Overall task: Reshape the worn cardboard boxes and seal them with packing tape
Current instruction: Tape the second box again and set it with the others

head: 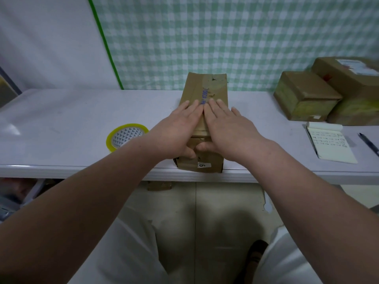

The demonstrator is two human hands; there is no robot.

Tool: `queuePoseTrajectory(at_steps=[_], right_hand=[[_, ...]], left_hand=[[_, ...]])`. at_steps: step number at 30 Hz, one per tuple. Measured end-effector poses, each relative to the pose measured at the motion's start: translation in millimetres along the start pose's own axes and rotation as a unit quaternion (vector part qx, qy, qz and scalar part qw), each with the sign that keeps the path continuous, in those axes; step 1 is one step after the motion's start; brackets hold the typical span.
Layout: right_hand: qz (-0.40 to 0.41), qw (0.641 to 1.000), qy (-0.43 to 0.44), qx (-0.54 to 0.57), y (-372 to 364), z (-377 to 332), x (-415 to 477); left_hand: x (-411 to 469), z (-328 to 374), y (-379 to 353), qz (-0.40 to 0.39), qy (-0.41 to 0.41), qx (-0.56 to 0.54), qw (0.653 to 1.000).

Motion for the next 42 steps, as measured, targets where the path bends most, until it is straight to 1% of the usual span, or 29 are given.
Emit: queuePoseTrajectory(at_steps=[6, 9, 11, 15, 19, 21, 24, 26, 28, 30, 31, 32, 33, 34, 35, 36, 38, 40, 41, 42], right_hand=[[0.043, 0.998, 0.045, 0.018, 3.6, -0.3, -13.7], [0.089, 0.992, 0.075, 0.044, 8.5, 3.0, -22.8], [0.137, 0.984, 0.087, 0.067, 11.3, 5.1, -27.9], [0.288, 0.949, 0.111, 0.062, 19.6, 7.3, -43.1], [0.372, 0.914, 0.145, 0.067, 29.1, 7.5, -63.4], [0.394, 0.905, 0.137, 0.081, 28.3, 13.2, -71.7], [0.420, 0.892, 0.111, 0.129, 24.6, 26.0, -77.5], [0.412, 0.888, 0.103, 0.176, 21.7, 30.8, -76.1], [0.395, 0.886, 0.082, 0.228, 16.9, 35.6, -73.8], [0.353, 0.887, 0.032, 0.296, 8.8, 40.9, -70.3], [0.312, 0.883, -0.009, 0.350, -0.8, 47.1, -66.5], [0.252, 0.869, -0.059, 0.421, -13.1, 52.1, -62.6], [0.183, 0.843, -0.114, 0.492, -29.9, 56.1, -58.9], [0.119, 0.805, -0.158, 0.560, -44.5, 55.1, -57.0], [0.070, 0.769, -0.183, 0.609, -57.7, 52.9, -54.5], [0.037, 0.740, -0.191, 0.643, -63.4, 47.9, -52.7], [0.007, 0.688, -0.178, 0.704, -62.3, 39.6, -50.7], [0.026, 0.648, -0.148, 0.747, -54.1, 42.6, -47.7], [0.049, 0.639, -0.149, 0.753, -53.1, 50.3, -45.4], [0.080, 0.628, -0.161, 0.757, -50.4, 59.3, -45.5]], left_hand=[[-1.3, -0.3, -0.4, -0.009, 0.011, 0.001, 1.000], [-1.8, -1.2, 0.3, -0.014, 0.014, -0.001, 1.000], [-2.8, -1.1, 1.0, -0.015, 0.016, -0.002, 1.000], [-4.5, -1.3, 1.0, -0.018, 0.021, -0.007, 1.000], [-5.0, -3.3, 1.1, -0.018, 0.026, -0.006, 0.999], [-4.8, -4.3, 0.5, -0.018, 0.030, -0.013, 0.999], [-6.0, -6.2, 1.0, -0.015, 0.044, -0.043, 0.998], [-7.1, -7.2, 1.6, -0.010, 0.049, -0.076, 0.996], [-10.0, -7.4, 5.1, 0.005, 0.053, -0.132, 0.990], [-15.5, -12.3, 7.5, 0.013, 0.081, -0.217, 0.973], [-18.5, -16.7, 6.9, 0.015, 0.102, -0.272, 0.957], [-21.2, -20.5, 5.2, 0.018, 0.122, -0.332, 0.935], [-23.2, -23.6, 3.2, 0.025, 0.137, -0.385, 0.912], [-24.4, -26.0, 2.1, 0.035, 0.147, -0.424, 0.893], [-24.8, -27.1, 2.4, 0.047, 0.155, -0.450, 0.878], [-24.7, -29.8, 1.6, 0.061, 0.160, -0.470, 0.866], [-23.8, -31.8, 0.6, 0.086, 0.163, -0.517, 0.836], [-24.7, -32.7, -0.7, 0.113, 0.168, -0.570, 0.797], [-25.8, -35.2, -3.1, 0.127, 0.180, -0.600, 0.769], [-27.4, -38.8, -8.1, 0.136, 0.201, -0.639, 0.730]])
Point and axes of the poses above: each hand's wrist, its own x-axis towards the middle knuckle, its own y-axis out of the back of the hand, z = x × y, the point moved 10 cm from there along x, towards the middle knuckle, and after that the axes turned 1 degree about -z, right-handed, at the moved point
